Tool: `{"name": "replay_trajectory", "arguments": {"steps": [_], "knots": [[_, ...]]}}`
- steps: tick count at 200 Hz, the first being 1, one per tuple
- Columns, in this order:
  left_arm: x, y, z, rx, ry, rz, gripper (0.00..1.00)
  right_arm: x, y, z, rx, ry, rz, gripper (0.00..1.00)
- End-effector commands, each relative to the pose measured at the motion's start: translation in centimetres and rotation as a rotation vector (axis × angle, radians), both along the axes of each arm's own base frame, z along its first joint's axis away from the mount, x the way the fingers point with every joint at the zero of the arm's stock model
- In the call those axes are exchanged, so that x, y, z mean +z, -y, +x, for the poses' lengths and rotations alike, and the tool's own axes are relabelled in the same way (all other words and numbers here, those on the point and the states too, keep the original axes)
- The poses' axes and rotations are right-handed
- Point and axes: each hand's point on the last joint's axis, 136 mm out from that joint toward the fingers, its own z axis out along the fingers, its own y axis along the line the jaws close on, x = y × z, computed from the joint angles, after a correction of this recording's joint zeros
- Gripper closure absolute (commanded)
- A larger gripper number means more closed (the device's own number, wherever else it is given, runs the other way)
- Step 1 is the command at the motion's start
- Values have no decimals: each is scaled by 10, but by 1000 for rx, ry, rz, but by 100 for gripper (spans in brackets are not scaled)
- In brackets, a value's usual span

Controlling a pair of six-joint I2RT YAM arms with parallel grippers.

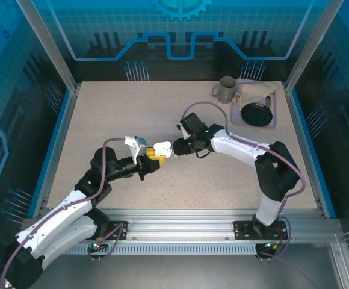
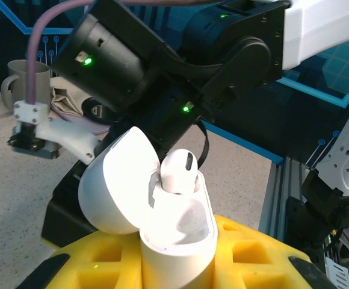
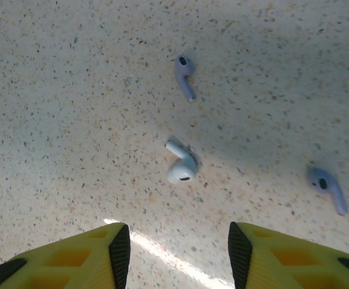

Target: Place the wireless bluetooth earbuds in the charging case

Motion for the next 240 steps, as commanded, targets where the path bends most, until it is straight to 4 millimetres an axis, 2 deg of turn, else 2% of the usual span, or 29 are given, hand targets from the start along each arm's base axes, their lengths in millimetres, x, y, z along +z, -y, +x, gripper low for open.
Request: {"name": "replay_trajectory", "arguments": {"steps": [1, 65, 240], "knots": [[0, -2, -2, 0, 21, 6, 100, -3, -17, -2, 33, -21, 5, 51], [1, -2, -2, -4, 25, 4, 100, -28, -26, -1, 34, -59, -71, 52], [4, -2, -3, -7, 34, 8, 100, -62, -27, 0, 36, -94, -206, 52]]}}
